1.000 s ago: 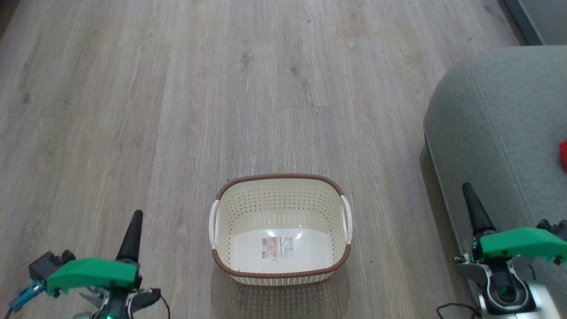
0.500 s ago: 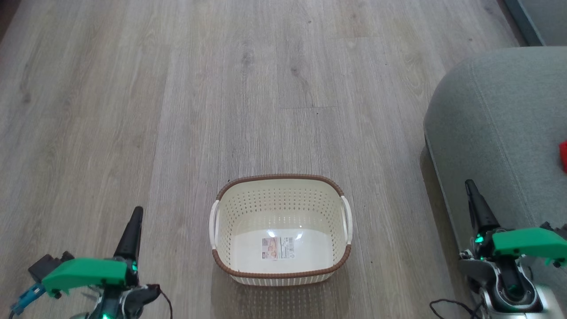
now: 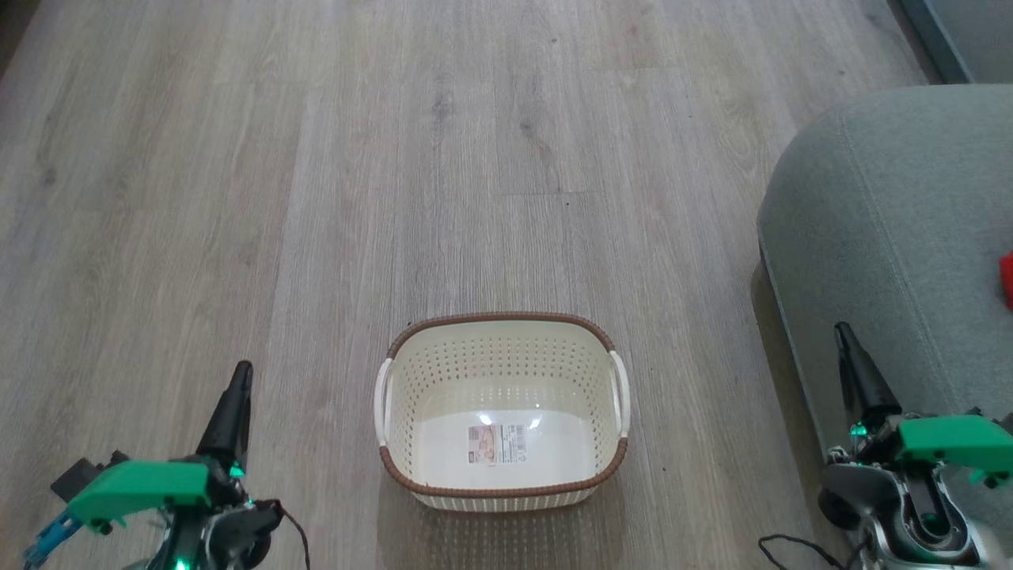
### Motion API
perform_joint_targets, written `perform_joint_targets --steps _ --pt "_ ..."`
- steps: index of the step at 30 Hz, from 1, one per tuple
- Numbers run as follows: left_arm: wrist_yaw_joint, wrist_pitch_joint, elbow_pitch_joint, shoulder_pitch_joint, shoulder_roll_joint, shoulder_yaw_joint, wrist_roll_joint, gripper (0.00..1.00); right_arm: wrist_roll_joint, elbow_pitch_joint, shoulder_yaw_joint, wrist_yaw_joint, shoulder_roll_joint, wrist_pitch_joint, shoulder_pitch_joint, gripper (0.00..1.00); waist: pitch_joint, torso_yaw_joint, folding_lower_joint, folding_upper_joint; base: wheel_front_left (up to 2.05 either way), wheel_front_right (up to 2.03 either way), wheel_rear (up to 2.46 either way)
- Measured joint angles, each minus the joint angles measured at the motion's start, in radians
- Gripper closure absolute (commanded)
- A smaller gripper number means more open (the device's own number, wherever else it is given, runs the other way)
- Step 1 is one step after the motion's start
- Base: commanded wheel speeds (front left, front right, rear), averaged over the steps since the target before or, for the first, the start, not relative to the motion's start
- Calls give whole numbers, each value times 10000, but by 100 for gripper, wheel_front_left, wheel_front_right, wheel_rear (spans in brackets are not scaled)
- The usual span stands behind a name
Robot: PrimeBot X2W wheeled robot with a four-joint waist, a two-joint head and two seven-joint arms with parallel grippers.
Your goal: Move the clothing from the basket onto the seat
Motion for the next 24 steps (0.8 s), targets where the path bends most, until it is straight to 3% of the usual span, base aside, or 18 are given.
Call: perform_joint_targets --steps 24 --pt "0 2 -13 0 0 21 4 100 10 -4 -12 0 25 0 0 100 0 0 0 0 0 0 0"
